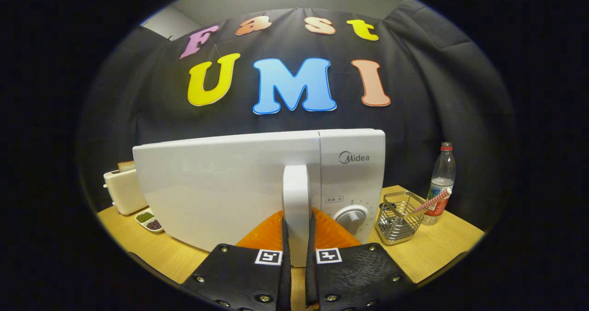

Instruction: Open the microwave, put the food inside, and close the microwave door.

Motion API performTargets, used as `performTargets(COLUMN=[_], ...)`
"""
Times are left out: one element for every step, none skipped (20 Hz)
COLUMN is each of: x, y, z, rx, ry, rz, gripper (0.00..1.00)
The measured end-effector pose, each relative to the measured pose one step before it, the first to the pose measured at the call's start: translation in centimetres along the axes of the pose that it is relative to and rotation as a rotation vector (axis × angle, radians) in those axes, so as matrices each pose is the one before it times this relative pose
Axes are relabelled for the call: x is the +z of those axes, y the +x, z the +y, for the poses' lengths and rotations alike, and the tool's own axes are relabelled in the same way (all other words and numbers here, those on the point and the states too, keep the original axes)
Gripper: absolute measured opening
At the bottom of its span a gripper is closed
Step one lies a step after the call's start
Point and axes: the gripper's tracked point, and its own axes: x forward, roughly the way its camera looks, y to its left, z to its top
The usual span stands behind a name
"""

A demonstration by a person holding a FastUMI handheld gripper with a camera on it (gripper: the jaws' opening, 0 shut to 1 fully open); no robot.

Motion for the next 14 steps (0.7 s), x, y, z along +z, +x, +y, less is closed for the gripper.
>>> performTargets(x=[-0.104,-0.027,-0.193,0.123,-0.167,-0.106,-0.118,-0.07,-0.146,-0.003,-0.191,-0.053,-0.169,-0.048], y=[-0.561,-0.42,-0.576,-0.899,-0.831,-1.05,-0.91,-1.035,-0.873,-1.006,-0.788,-0.901,-0.787,-0.739], z=[0.104,-0.023,0.3,0.184,0.279,0.446,0.434,0.594,0.42,0.712,0.528,0.774,0.704,0.811], rx=[-0.00039,0.00605,0.01259,0.01189,0.00897,0.01276,0.0124,0.0216,0.02107,0.02587,0.01962,0.02225,0.01876,0.0185], ry=[-0.01787,-0.02373,-0.00534,0.01755,0.01901,0.00175,-0.00245,-0.00524,0.00342,0.00824,0.00679,0.00665,0.00238,0.00419], rz=[-0.00791,-0.01595,0.0055,0.00434,0.00279,0.00139,-0.00334,-0.0064,-0.00411,-0.00163,0.0006,0.00186,0.00228,-0.00086], gripper=[0.12,0.12,0.12,0.12,0.12,0.12,0.12,0.12,0.12,0.12,0.12,0.12,0.12,0.12])
